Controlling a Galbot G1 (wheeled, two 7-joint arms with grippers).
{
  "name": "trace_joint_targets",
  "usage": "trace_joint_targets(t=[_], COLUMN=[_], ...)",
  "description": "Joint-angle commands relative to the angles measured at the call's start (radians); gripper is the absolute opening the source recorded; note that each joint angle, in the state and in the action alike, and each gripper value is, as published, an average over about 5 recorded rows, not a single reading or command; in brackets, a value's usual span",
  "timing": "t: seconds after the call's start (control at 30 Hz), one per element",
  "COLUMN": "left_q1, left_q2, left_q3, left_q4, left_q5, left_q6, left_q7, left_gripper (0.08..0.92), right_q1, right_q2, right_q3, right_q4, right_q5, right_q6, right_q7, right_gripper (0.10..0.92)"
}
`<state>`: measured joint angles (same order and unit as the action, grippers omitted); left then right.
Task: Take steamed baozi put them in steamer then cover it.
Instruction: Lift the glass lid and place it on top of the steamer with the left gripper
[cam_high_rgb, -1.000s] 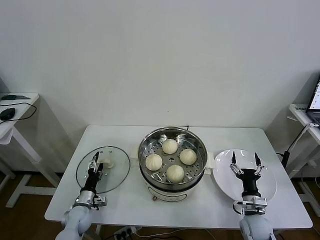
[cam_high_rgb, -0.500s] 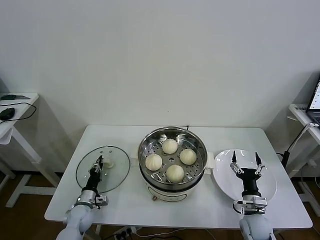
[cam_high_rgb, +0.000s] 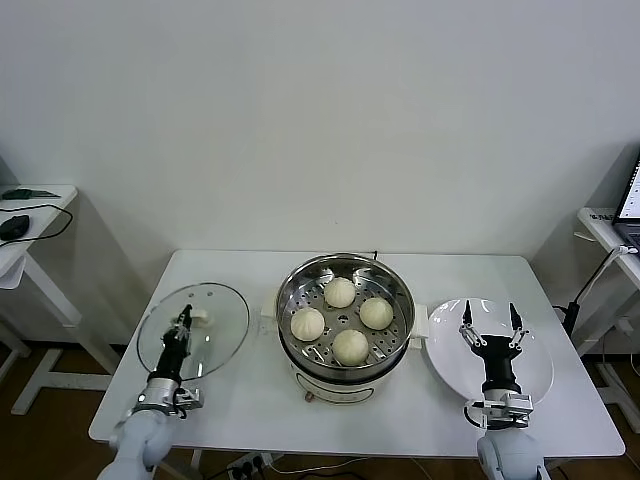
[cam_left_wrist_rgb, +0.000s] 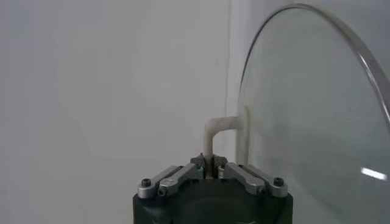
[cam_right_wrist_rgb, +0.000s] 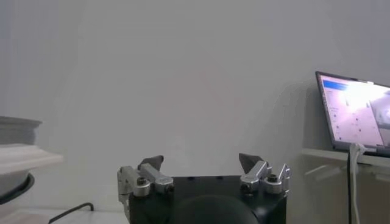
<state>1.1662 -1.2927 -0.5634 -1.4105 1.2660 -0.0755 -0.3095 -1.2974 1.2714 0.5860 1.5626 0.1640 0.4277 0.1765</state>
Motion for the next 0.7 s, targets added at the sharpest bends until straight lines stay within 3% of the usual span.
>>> trace_joint_targets(t=[0.03,0.2,0.37,0.7], left_q1=[0.109,0.162,0.146,0.026], left_q2=[0.031,0.045,0.045,0.018], left_q3=[-0.097,-0.049,0.135,0.602], left_q4=[-0.417,-0.645,-0.789,-0.833], left_q5=[-0.085,-0.123,-0.104,-0.02], left_q6=[0.016,0.084,0.199,0.471], left_q7=[0.013,0.076,0.154,0.337], left_gripper=[0.185,0.185,0.185,0.185], right_q1=[0.001,0.003,0.001,0.009], right_q2=[0.003,0.007,0.011,0.031], right_q3=[0.0,0.002,0.009,0.034], right_q4=[-0.001,-0.001,-0.004,-0.016], right_q5=[-0.001,0.0,0.001,0.002], right_q6=[0.001,-0.001,0.0,-0.002], right_q7=[-0.001,-0.002,-0.005,-0.011], right_gripper=[0.823,0.823,0.823,0.823])
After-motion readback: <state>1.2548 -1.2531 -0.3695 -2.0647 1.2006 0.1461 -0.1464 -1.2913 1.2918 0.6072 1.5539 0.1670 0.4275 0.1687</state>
